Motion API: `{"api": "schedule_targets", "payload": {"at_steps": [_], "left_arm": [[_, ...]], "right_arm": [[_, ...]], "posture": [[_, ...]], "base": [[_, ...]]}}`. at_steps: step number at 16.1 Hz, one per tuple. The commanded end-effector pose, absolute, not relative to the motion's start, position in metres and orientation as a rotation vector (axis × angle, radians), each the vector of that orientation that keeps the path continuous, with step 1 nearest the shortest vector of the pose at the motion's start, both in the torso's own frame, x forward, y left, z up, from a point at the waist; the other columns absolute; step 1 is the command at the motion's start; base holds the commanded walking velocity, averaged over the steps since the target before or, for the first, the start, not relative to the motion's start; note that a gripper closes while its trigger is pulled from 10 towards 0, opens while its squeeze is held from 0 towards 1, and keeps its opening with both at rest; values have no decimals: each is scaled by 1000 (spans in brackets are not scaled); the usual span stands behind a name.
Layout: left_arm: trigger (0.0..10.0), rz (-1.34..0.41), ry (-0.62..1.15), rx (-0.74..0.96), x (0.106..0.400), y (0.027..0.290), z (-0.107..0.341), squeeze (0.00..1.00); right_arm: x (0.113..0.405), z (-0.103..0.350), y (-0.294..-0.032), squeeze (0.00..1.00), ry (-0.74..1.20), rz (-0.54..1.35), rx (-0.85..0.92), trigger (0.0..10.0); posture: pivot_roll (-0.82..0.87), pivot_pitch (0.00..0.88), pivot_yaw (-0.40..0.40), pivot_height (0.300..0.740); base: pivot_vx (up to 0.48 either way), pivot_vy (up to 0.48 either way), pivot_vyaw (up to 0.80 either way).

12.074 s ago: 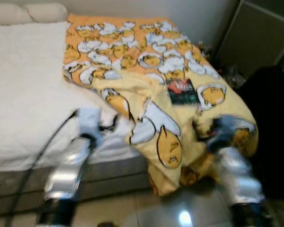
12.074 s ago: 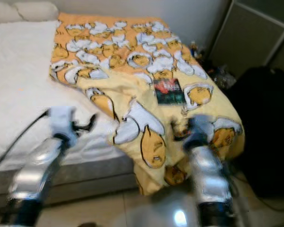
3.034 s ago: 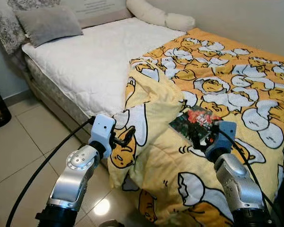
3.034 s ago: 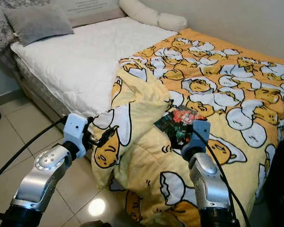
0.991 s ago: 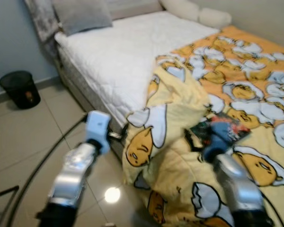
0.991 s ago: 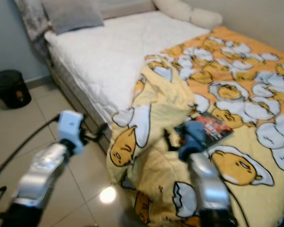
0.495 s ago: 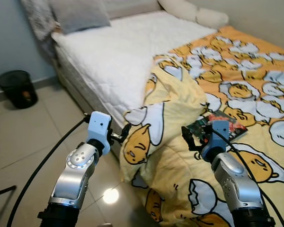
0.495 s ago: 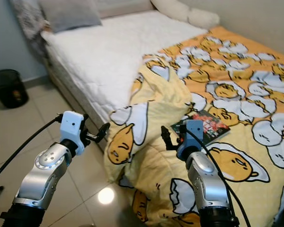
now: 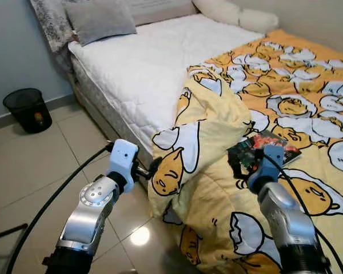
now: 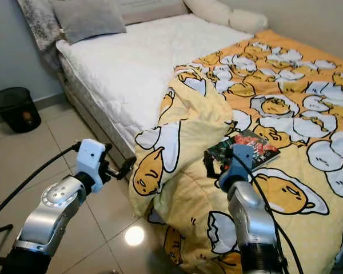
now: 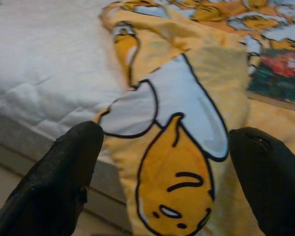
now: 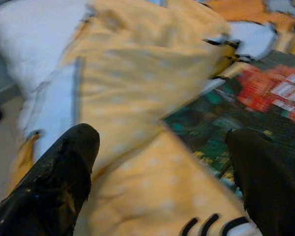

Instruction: Clean up the room

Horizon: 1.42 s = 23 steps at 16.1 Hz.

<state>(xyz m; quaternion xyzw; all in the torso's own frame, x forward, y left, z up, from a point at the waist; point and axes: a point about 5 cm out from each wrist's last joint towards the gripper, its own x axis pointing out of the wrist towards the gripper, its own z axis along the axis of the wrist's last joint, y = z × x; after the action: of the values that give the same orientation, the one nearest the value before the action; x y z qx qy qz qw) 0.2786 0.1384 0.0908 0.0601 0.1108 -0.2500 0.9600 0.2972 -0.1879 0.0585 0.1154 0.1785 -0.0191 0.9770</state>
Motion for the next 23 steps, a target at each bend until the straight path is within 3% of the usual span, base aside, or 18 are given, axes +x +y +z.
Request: {"api": "schedule_targets", "payload": {"at_steps": [1,2,3,5,8,13,16,20,23], "left_arm": [[10000,-577,223,148,278,132,94,184],[10000,-600,220,152,277,130,94,184],[10000,-733,186,135,271,120,101,192],[10000,-951,180,77,257,109,113,184],[10000,-1067,237,98,248,107,111,188],[10000,-1074,299,123,244,113,108,192],[10000,-1064,303,124,244,115,108,184],[10000,-1060,318,121,240,117,109,188],[10000,-1057,326,123,237,120,110,188]], "right_arm": [[307,58,-201,1000,363,-136,278,10000],[311,57,-204,961,368,-159,305,10000],[321,57,-216,0,377,-221,370,10000],[327,60,-234,0,367,-305,446,10000],[330,61,-249,0,351,-370,490,10000],[327,55,-266,0,378,-445,521,10000],[325,49,-261,0,414,-400,605,10000],[317,39,-265,0,449,-475,614,10000],[315,31,-252,0,490,-411,724,10000]], "posture": [[25,0,38,740],[28,0,39,740],[41,0,40,740],[64,0,41,740],[78,0,46,740],[96,0,54,740],[104,0,51,740],[125,0,46,740],[138,1,47,740]], "base": [[0,0,0],[0,0,0],[0,0,0],[0,0,0],[0,0,0],[0,0,0],[0,0,0],[0,0,0],[0,0,0]]}}
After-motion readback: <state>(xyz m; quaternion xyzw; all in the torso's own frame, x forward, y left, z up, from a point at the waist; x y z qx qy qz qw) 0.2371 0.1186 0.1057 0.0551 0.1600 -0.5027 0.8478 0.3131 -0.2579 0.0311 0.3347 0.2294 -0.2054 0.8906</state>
